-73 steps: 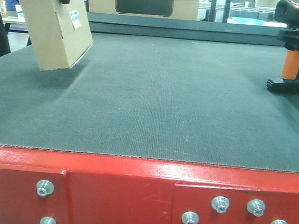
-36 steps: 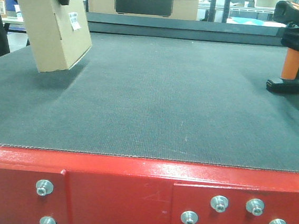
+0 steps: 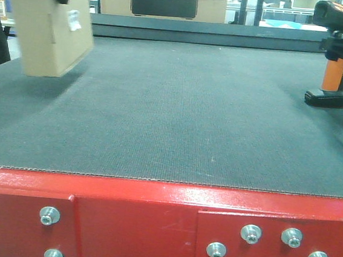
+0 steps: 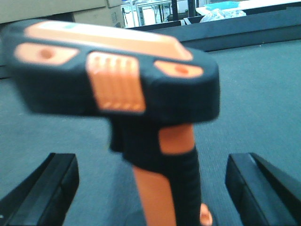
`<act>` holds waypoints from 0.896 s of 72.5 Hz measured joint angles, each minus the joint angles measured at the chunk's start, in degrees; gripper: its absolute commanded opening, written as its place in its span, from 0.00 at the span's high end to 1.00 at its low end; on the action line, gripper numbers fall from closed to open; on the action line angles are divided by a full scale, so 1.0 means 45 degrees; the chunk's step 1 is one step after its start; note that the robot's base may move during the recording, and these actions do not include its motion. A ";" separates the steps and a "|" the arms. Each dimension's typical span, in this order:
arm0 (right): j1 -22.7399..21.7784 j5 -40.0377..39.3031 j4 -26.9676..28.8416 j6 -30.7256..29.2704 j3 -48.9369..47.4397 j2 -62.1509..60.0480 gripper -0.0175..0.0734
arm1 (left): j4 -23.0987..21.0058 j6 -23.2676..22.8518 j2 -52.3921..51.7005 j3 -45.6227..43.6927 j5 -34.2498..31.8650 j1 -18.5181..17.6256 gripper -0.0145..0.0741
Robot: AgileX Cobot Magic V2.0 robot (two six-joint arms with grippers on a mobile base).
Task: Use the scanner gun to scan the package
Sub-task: 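Lower the box onto the table and open the left gripper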
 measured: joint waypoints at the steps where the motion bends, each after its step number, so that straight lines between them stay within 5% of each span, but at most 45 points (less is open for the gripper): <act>1: 0.0000 -0.0044 0.0000 0.0000 0.0073 -0.0081 0.21 | 0.0073 0.0000 0.0000 0.0000 0.0028 0.0000 0.96; 25: 0.0000 -0.0735 -0.0004 0.0000 0.2523 -0.2008 0.21 | -0.0089 0.0781 0.0578 0.0000 0.0255 0.0000 0.96; 57: 0.0000 -0.0521 -0.0029 0.0000 0.2836 -0.3237 0.21 | -0.0872 0.0965 0.0651 0.0000 0.0247 0.0706 0.96; 65: 0.0000 -0.0349 -0.0086 0.0000 0.2836 -0.3249 0.21 | -0.0925 0.0980 0.0651 0.0000 0.0200 0.0731 0.82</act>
